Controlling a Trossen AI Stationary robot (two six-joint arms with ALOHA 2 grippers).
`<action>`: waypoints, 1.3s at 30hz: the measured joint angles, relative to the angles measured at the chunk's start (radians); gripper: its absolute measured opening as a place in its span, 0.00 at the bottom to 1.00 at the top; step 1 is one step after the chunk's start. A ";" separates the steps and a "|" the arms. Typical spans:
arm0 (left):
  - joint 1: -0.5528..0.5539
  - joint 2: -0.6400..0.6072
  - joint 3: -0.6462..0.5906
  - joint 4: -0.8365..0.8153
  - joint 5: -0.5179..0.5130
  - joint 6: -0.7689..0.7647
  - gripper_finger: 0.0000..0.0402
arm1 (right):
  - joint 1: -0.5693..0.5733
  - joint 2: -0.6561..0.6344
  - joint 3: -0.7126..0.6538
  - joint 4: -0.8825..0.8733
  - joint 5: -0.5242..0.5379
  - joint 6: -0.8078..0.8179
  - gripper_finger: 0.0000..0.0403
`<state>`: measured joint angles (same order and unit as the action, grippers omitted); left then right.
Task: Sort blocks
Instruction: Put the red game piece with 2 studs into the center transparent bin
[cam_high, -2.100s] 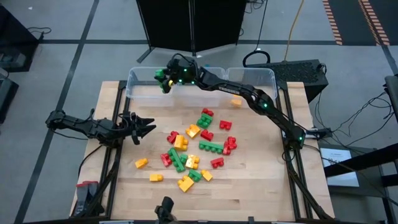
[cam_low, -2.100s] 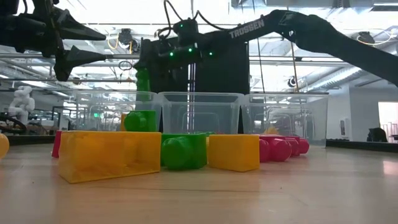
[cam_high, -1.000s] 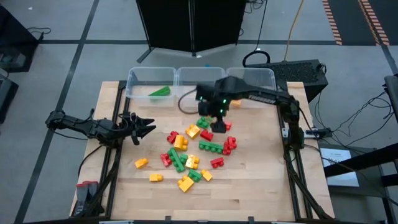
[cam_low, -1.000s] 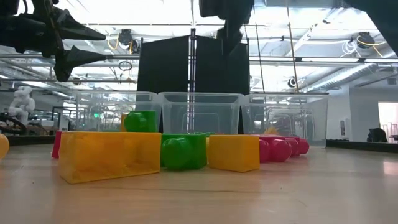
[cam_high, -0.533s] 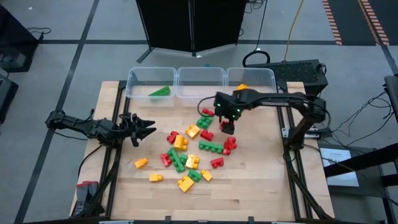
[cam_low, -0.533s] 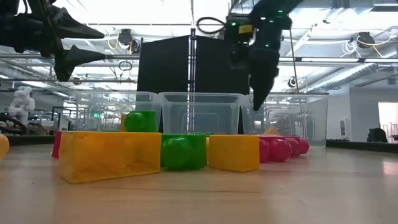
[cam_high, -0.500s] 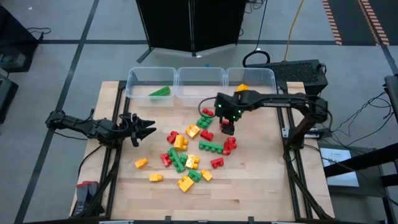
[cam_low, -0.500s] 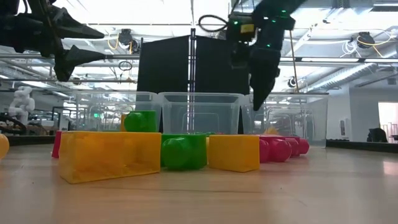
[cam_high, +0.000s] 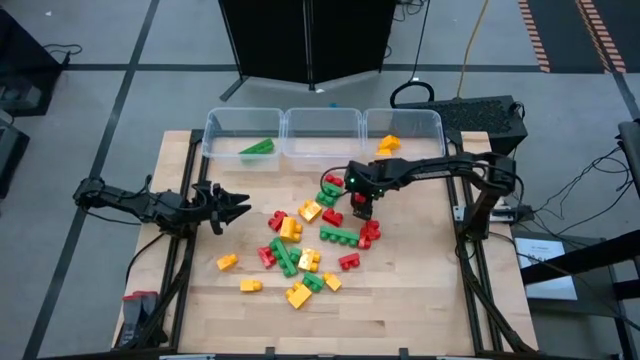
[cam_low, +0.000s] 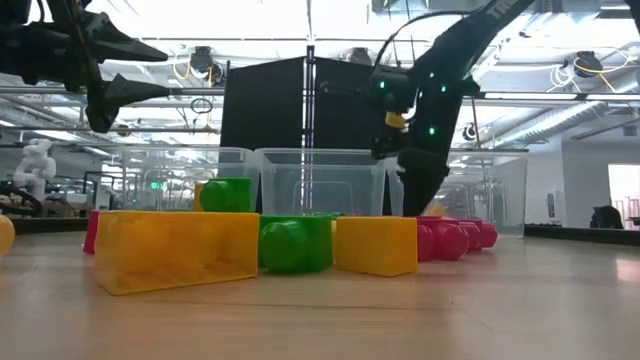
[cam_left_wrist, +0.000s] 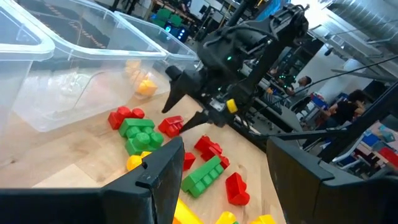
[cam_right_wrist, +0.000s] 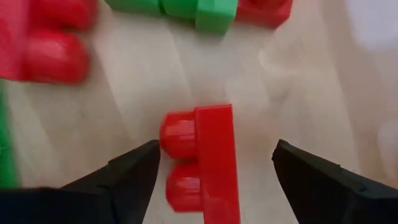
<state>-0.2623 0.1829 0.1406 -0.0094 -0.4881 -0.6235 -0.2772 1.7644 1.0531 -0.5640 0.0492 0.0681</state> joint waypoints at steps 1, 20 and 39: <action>0.000 0.000 0.000 0.000 0.000 0.000 0.52 | 0.005 0.014 0.000 -0.009 0.002 0.000 0.73; 0.000 0.000 0.000 0.000 -0.013 0.000 0.52 | 0.085 -0.045 0.120 -0.062 -0.022 0.099 0.36; 0.000 0.000 0.000 -0.002 -0.014 0.000 0.52 | -0.240 0.065 0.657 0.129 0.003 -0.003 0.36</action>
<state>-0.2623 0.1829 0.1406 -0.0117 -0.5024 -0.6237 -0.5172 1.8295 1.7103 -0.4347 0.0521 0.0656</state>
